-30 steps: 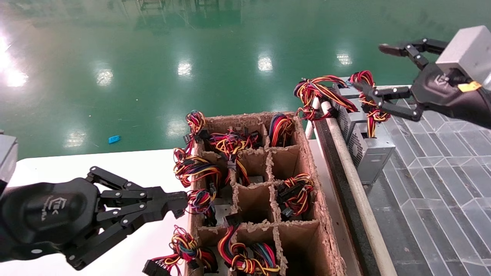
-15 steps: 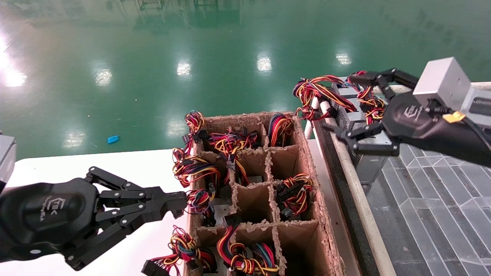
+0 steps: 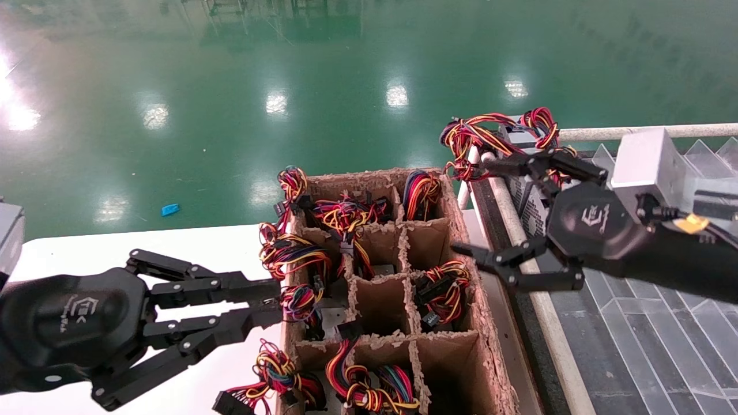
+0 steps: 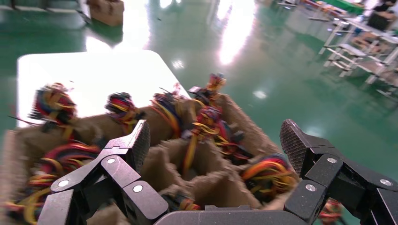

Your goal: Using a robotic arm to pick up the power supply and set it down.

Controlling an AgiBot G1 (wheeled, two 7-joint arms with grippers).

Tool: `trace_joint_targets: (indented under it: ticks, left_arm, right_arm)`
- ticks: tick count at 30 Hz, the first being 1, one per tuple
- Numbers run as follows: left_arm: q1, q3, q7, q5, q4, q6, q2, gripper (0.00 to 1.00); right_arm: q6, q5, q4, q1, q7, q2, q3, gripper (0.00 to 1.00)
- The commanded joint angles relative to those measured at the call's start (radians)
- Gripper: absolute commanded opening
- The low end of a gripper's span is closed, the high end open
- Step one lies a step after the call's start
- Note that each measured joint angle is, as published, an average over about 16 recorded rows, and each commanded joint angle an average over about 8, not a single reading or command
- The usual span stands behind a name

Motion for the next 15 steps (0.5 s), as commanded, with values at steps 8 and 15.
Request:
trace_joint_targets:
  ticks: [8,15]
  left_arm:
    - [0.0,0.0,0.0,0.0,0.0,0.0,0.0,1.0]
    - [0.0,0.0,0.0,0.0,0.0,0.0,0.0,1.0]
  right_arm:
    - [-0.088,0.089,-0.01,-0.027,0.014,-0.008,-0.003,1.0]
    - [-0.155,0.157,-0.017,-0.049,0.025,-0.014,-0.006,1.0]
